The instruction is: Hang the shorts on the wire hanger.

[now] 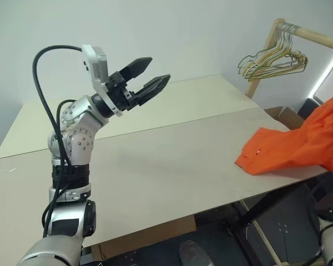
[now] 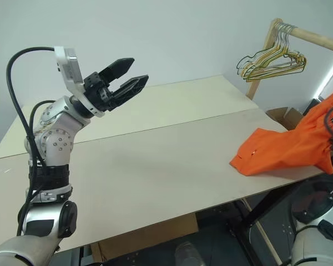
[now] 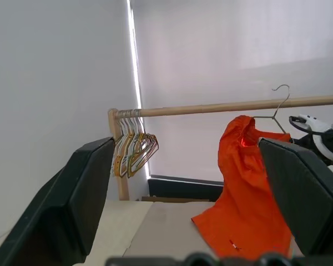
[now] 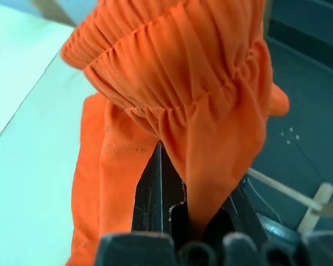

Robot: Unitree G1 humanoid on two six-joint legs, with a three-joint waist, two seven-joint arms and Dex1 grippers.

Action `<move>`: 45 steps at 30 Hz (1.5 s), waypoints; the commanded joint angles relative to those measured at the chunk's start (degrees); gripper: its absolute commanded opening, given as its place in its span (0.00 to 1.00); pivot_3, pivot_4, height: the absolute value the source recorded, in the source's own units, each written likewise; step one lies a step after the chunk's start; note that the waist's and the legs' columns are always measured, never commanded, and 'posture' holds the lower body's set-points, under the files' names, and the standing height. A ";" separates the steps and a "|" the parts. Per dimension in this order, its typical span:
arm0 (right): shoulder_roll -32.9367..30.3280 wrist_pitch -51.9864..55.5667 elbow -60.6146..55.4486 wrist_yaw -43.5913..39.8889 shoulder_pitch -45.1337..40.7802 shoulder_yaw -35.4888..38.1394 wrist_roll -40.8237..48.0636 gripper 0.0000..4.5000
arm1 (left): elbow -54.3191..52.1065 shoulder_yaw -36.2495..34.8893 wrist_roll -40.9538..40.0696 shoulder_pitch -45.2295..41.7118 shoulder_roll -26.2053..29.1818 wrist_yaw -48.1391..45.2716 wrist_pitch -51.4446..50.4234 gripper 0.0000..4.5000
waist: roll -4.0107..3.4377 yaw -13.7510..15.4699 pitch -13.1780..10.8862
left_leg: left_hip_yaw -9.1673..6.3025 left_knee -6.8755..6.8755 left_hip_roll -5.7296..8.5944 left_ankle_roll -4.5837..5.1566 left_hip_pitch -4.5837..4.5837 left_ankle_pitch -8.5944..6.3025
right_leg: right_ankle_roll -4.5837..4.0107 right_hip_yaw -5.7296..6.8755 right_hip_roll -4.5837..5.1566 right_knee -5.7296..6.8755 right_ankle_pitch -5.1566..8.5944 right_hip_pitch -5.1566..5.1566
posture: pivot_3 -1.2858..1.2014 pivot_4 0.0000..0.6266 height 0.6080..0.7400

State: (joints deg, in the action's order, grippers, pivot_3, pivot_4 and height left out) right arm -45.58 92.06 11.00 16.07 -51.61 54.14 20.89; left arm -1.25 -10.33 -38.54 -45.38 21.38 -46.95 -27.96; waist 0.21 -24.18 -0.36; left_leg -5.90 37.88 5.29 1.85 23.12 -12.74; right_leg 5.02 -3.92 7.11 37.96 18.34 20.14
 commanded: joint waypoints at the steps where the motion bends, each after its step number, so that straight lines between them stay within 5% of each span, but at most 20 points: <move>1: -0.94 0.44 1.18 1.82 -4.20 2.75 -4.12 0.00 | -1.54 -1.42 -2.34 -2.60 1.09 -0.02 -0.64 0.99 | -0.01 0.00 0.00 | 0.00 0.00 0.00 0.00 0.00 0.00 | 0.00 0.00 0.00 0.00 0.00 -0.01 | 0.35 0.00 1.00; 23: -5.50 -9.35 17.49 2.68 -8.71 7.96 -14.24 0.00 | -3.39 -2.36 -9.09 -3.53 2.65 -0.32 -3.72 0.99 | -0.07 0.01 0.02 | 0.17 -0.02 0.00 0.04 -0.08 -0.02 | 0.02 -0.04 -0.01 -0.31 0.01 -0.12 | 0.35 0.00 1.00; 36: -3.40 -20.63 8.15 3.10 -2.44 -3.24 -17.53 0.99 | -4.37 -2.10 -9.58 -2.91 3.49 -0.07 -3.72 1.00 | -0.07 0.15 0.03 | 0.22 -0.02 0.00 0.06 -0.18 -0.03 | 0.04 -0.07 -0.02 -0.36 0.02 -0.23 | 0.36 0.00 1.00; 45: -0.72 -45.94 -6.04 8.03 5.71 -18.28 -26.57 0.99 | -4.60 -2.22 -9.58 -2.74 3.92 0.17 -3.63 1.00 | -0.12 0.11 0.06 | 0.21 -0.02 -0.01 0.07 -0.28 -0.04 | 0.06 -0.14 -0.03 -0.32 0.03 -0.24 | 0.36 0.00 1.00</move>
State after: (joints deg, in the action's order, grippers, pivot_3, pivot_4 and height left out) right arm -46.23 53.26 9.52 22.87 -46.45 38.96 -3.29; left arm -4.10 -11.68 -47.34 -47.27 24.49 -46.94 -31.55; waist 0.09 -24.07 -0.30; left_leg -5.68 37.86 5.28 1.92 22.84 -12.78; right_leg 5.08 -4.07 7.08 37.65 18.38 19.90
